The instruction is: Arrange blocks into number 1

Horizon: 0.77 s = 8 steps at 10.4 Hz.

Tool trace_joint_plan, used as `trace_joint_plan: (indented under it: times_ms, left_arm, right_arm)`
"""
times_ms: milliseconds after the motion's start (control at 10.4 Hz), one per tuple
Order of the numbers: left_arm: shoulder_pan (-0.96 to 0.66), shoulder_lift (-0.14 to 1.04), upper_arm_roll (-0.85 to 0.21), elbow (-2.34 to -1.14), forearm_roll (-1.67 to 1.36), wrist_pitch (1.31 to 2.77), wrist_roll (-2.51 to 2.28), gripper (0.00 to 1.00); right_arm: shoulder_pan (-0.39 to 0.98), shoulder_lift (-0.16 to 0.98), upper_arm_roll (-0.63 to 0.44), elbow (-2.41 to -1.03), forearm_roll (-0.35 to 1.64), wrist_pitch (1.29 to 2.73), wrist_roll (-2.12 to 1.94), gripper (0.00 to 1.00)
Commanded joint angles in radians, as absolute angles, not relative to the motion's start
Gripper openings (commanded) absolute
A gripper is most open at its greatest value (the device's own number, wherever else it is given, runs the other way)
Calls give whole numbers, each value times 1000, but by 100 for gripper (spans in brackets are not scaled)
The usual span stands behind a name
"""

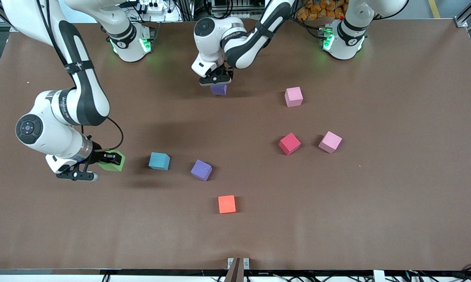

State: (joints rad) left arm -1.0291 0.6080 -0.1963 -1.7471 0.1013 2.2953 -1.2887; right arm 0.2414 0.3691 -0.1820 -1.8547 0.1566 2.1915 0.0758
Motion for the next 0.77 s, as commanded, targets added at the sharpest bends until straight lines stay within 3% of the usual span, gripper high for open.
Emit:
trace_joint_plan:
  times_ms: [0,676]
  left_arm:
    - [-1029,690,-195,-1623,124,2287,-1264,0]
    - [-1029,779,-180,-1554,108,2287,-1327,0]
  right_arm:
    - [239,345,-181,-1881,170,2204,87,58]
    - [239,348,-181,-1881,170,2204,87,58]
